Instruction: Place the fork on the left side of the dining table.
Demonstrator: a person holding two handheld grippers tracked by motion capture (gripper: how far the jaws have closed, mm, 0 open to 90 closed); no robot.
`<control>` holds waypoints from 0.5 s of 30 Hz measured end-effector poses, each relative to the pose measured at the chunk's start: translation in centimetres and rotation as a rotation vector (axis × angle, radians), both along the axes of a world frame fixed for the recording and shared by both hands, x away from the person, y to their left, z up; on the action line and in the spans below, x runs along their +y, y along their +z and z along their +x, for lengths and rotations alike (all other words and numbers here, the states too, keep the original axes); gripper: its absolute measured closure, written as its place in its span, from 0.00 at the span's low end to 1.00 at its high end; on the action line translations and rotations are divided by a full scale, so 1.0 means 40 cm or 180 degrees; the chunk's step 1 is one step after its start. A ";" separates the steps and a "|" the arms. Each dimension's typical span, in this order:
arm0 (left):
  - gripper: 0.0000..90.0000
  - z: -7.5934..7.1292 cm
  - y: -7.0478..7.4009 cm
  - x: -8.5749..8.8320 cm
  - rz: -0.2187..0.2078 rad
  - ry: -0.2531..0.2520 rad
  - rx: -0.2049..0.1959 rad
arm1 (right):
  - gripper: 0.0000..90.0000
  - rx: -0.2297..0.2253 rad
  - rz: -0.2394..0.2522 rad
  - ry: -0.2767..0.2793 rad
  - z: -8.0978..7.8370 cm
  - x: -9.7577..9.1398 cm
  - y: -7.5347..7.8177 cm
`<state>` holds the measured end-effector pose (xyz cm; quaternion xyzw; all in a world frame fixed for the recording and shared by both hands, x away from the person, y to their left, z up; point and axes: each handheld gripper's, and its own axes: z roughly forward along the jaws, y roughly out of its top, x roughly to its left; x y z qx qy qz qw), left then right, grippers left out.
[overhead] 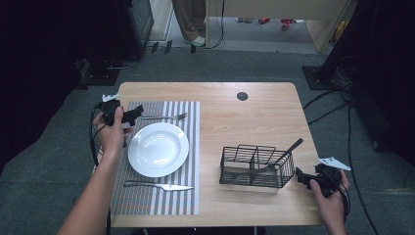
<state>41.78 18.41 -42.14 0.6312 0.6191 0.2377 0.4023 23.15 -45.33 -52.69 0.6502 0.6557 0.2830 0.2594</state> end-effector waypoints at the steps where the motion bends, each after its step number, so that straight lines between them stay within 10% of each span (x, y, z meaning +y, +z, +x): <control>1: 0.22 -0.014 0.005 -0.001 0.0040 -0.0007 -0.0030 | 0.00 0.0000 0.0000 0.0000 0.000 0.000 0.000; 15: 0.21 -0.119 0.037 -0.008 0.0149 -0.0318 -0.0155 | 0.00 0.0000 0.0000 -0.0001 0.000 0.000 0.000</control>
